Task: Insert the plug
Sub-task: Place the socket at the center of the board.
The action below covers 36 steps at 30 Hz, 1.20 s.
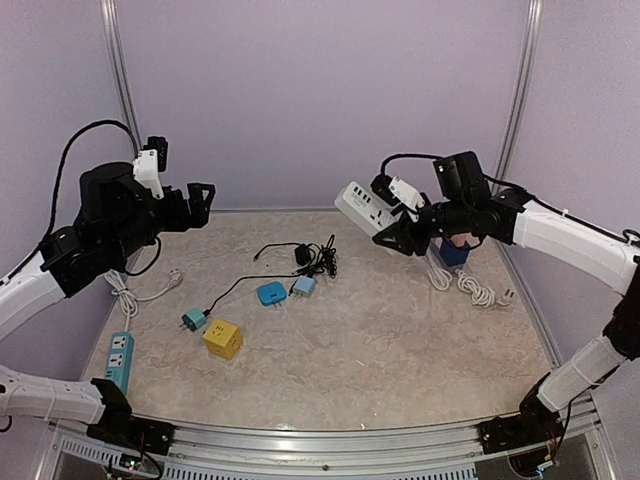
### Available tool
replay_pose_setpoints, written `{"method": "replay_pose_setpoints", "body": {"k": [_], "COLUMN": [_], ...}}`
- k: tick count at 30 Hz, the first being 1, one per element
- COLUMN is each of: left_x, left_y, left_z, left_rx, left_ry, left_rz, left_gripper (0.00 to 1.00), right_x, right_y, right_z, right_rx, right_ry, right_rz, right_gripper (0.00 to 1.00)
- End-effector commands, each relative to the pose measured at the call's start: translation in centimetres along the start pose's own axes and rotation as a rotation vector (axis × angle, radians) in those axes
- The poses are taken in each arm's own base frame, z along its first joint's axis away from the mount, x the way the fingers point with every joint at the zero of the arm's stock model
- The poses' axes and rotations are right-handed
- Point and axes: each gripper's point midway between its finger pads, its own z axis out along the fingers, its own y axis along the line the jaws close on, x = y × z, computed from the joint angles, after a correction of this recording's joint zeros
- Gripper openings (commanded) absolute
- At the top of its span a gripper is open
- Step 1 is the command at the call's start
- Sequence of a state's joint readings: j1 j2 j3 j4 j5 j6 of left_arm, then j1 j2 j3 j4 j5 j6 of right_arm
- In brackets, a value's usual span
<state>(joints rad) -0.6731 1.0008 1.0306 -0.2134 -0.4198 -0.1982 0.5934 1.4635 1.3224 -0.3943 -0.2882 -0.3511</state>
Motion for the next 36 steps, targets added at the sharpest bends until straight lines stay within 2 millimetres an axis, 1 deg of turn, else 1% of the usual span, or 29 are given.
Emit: {"method": "replay_pose_setpoints", "body": {"k": [1,4,6,7,10,12,13,15,16,17,18,19,20,21,23,24,26,28,30,31,32,33,34,35,36], "left_x": [1.0,1.0,1.2,1.2,2.0,2.8,3.2,3.8,4.1,4.4,4.7,5.0,5.3,5.7,6.6,7.2,9.0,11.2,13.9,15.2,16.7,17.9,19.1,20.9,22.1], "left_y": [0.9,0.9,0.8,0.7,0.5,0.4,0.4,0.4,0.4,0.3,0.3,0.3,0.3,0.5,1.2,1.5,1.7,1.5,1.2,0.9,0.3,-0.4,-1.0,-1.7,-2.4], "left_z": [-0.2,0.0,0.2,0.3,0.6,0.8,0.9,0.9,0.9,0.9,0.9,0.9,1.0,1.1,1.1,1.1,1.3,1.3,1.0,0.7,0.3,-0.1,-0.5,-0.8,-1.3], "left_rx": [-0.03,-0.03,-0.027,-0.027,-0.021,-0.014,-0.013,-0.015,-0.012,-0.008,-0.004,-0.003,-0.006,-0.021,-0.06,-0.079,-0.1,-0.091,-0.085,-0.08,-0.064,-0.044,-0.026,-0.009,0.016], "left_ry": [0.031,0.036,0.046,0.052,0.088,0.114,0.126,0.143,0.15,0.159,0.167,0.177,0.189,0.206,0.242,0.263,0.32,0.39,0.477,0.52,0.571,0.616,0.669,0.737,0.795], "left_rz": [0.033,0.034,0.038,0.041,0.044,0.042,0.041,0.037,0.035,0.034,0.032,0.031,0.031,0.029,0.019,0.01,-0.013,-0.029,-0.025,-0.016,0.007,0.032,0.061,0.096,0.123], "left_gripper": [0.99,0.99,0.99,0.99,0.99,0.99,0.99,0.99,0.99,0.99,0.99,0.99,0.99,0.99,0.99,0.99,0.99,0.99,0.99,0.99,0.99,0.99,0.99,0.99,0.99], "right_x": [7.9,12.9,15.6,16.7,19.5,20.7,21.1,21.7,21.9,22.0,21.9,21.7,21.2,20.2,17.9,16.2,13.5,10.9,8.1,7.1,6.1,5.0,4.4,3.7,3.2], "right_y": [8.8,14.5,17.2,18.1,20.0,21.0,21.3,21.8,21.8,21.7,21.6,21.4,21.1,20.7,20.1,19.8,19.6,19.4,19.4,19.5,19.3,18.9,18.0,17.4,15.9], "right_z": [3.1,3.7,3.7,3.7,4.0,4.4,4.6,5.0,5.2,5.4,5.6,5.7,5.9,6.2,6.3,6.0,5.3,4.3,2.9,2.2,1.7,1.5,1.2,0.9,0.7], "right_rx": [-0.3,-0.446,-0.533,-0.561,-0.587,-0.603,-0.61,-0.615,-0.61,-0.6,-0.59,-0.58,-0.565,-0.544,-0.514,-0.503,-0.501,-0.502,-0.513,-0.514,-0.499,-0.463,-0.407,-0.364,-0.275], "right_ry": [0.194,0.371,0.473,0.518,0.621,0.66,0.672,0.692,0.699,0.706,0.712,0.715,0.71,0.695,0.645,0.602,0.525,0.452,0.365,0.324,0.282,0.227,0.196,0.156,0.131], "right_rz": [-0.042,-0.098,-0.093,-0.081,-0.097,-0.122,-0.127,-0.139,-0.151,-0.164,-0.179,-0.189,-0.191,-0.189,-0.186,-0.189,-0.198,-0.193,-0.17,-0.154,-0.137,-0.124,-0.109,-0.085,-0.057], "right_gripper": [0.0,0.0,0.0,0.0,0.0,0.0,0.02,0.13,0.26,0.57,0.93,0.99,0.99,1.0,1.0,1.0,1.0,1.0,1.0,1.0,1.0,1.0,1.0,1.0,1.0]}}
